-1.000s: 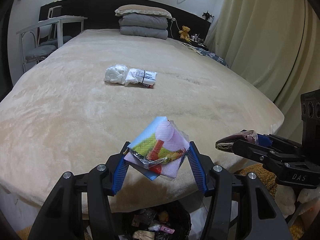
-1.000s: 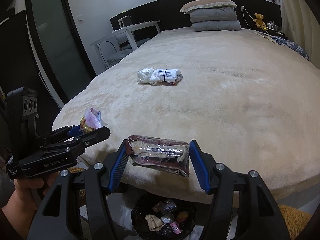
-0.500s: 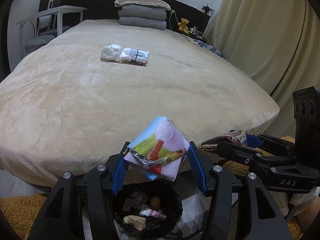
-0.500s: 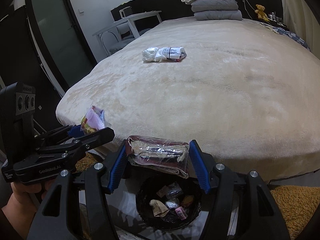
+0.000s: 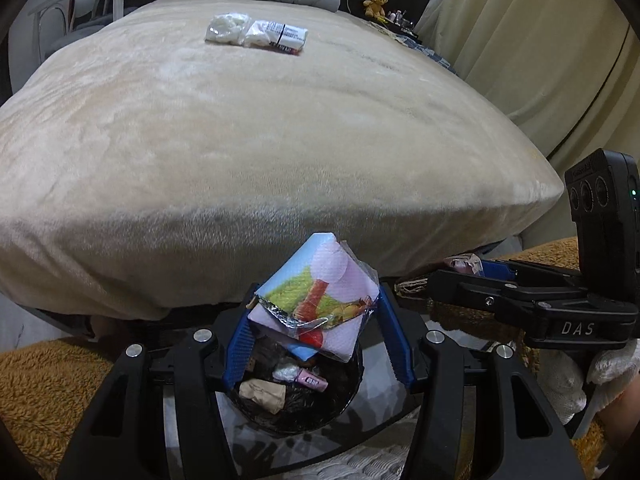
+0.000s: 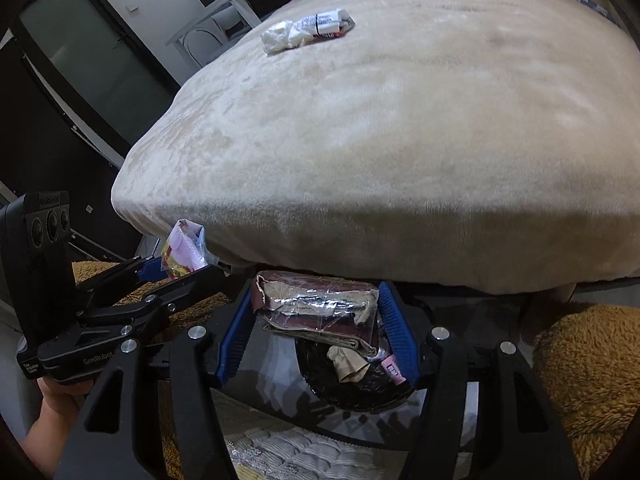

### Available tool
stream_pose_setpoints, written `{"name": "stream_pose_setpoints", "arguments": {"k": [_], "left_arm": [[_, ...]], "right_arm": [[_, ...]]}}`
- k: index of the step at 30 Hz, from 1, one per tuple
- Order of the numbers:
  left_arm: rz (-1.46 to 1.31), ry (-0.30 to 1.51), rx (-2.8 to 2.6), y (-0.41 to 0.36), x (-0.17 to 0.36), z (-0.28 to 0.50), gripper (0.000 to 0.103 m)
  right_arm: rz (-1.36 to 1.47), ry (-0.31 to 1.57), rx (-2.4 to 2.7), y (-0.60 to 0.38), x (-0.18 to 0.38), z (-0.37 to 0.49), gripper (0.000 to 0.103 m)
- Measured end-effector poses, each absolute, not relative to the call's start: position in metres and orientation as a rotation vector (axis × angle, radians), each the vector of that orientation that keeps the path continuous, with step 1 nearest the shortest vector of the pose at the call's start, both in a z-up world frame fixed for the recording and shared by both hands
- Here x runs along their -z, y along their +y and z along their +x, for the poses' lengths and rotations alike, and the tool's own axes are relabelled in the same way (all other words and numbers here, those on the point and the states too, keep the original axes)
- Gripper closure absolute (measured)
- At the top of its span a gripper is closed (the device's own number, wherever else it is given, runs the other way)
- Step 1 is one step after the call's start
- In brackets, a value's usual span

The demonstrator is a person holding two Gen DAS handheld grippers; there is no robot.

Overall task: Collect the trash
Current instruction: 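Carry the wrapper and brown packet with both tools down over the bin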

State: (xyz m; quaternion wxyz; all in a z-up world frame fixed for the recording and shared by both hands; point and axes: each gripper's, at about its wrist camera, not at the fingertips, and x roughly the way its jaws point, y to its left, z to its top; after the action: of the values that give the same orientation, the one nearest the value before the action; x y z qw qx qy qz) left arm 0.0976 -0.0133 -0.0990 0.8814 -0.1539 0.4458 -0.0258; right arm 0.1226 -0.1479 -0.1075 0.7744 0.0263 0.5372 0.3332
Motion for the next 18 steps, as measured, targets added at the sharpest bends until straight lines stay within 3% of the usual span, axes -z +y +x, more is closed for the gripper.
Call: {"name": "stream_pose_setpoints", "arguments": {"k": [18], "left_arm": [[-0.429,1.241,0.038,-0.012,0.169,0.111,0.048]], "right_arm": [[0.109,1.468,-0.590,-0.144,0.175,0.141,0.042]]}}
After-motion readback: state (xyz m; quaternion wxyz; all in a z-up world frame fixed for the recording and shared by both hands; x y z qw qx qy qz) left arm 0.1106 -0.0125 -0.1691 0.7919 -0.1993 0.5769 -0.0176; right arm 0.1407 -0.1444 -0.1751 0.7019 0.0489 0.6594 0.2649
